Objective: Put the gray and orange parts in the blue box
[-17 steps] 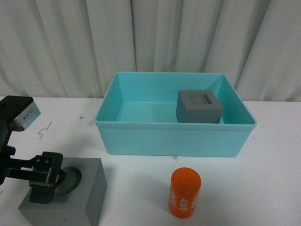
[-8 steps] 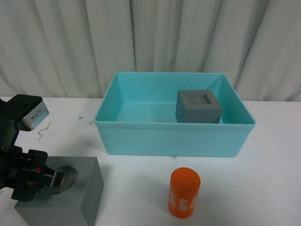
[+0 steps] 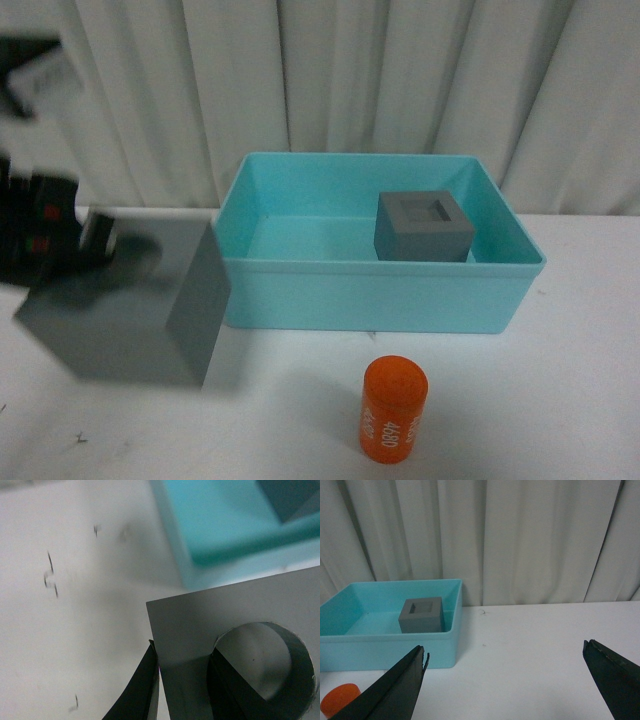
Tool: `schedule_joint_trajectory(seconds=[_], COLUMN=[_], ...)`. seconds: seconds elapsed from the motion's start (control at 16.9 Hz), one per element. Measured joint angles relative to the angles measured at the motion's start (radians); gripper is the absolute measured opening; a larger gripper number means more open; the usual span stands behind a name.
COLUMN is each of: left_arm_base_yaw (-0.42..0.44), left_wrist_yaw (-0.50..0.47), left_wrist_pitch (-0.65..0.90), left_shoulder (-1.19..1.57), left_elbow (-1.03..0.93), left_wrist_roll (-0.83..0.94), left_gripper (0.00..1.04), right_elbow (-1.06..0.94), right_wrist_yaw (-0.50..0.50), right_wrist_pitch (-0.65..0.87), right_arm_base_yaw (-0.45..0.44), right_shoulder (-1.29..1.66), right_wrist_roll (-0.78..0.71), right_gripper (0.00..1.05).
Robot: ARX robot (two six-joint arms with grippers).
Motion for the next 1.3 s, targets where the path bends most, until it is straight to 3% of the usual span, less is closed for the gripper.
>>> schedule_joint_trajectory(seconds=[0.18,0.71,1.06,1.3], left_arm_base_yaw=[-0.105,-0.261,-0.206,-0.183], left_wrist_yaw=[-0.02,-0.089,-0.146,-0.158], left_wrist_pitch=[-0.108,-0.239,-0.233,-0.196], left_shoulder=[0.078,0.544,0.653,0.653], left_elbow=[0.311,0.872,0.893,0.798], left_wrist_roll=[-0.006,-0.102,-0.133,-0.132], left_gripper=[0.22,0.22,0.22,0.22], right_elbow=[0.0,0.0,0.0,0.0], right_wrist_yaw=[0.0,0.0,0.0,0.0], right_wrist_pitch=[0.0,0.0,0.0,0.0], right_arm_base_yaw=[0.0,0.0,0.0,0.0], right_shoulder=[0.0,0.0,0.0,0.0], right_wrist_roll=[0.0,0.0,0.0,0.0], right_gripper=[0.98,0.98,0.98,0.98])
